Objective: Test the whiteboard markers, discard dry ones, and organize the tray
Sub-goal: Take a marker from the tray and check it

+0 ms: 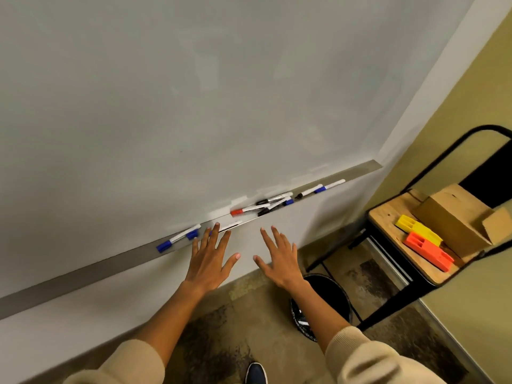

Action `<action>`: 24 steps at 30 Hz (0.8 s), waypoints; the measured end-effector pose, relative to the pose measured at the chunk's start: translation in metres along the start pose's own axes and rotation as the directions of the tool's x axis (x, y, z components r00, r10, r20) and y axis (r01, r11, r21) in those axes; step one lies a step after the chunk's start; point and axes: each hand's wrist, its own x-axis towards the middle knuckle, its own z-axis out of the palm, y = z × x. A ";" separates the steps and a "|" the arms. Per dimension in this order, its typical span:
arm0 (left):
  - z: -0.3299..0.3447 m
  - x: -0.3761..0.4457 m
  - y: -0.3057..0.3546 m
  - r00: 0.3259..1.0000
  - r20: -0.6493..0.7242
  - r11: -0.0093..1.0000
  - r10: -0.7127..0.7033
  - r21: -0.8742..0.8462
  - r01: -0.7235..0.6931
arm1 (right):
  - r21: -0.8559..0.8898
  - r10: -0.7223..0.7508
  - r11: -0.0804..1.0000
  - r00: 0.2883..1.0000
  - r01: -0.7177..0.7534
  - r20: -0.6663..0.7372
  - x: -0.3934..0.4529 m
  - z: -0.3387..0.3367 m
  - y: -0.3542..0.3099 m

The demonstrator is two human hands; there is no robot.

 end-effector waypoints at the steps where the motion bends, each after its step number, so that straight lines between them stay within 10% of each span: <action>1: -0.003 -0.005 -0.009 1.000 -0.011 1.000 -0.026 0.000 0.026 | -0.011 -0.035 0.999 0.999 0.036 0.012 0.006 0.003 -0.012; 24: -0.034 -0.109 -0.161 0.913 -0.046 0.910 -0.406 -0.112 0.399 | -0.229 -0.435 0.843 0.867 0.487 0.245 0.089 0.072 -0.208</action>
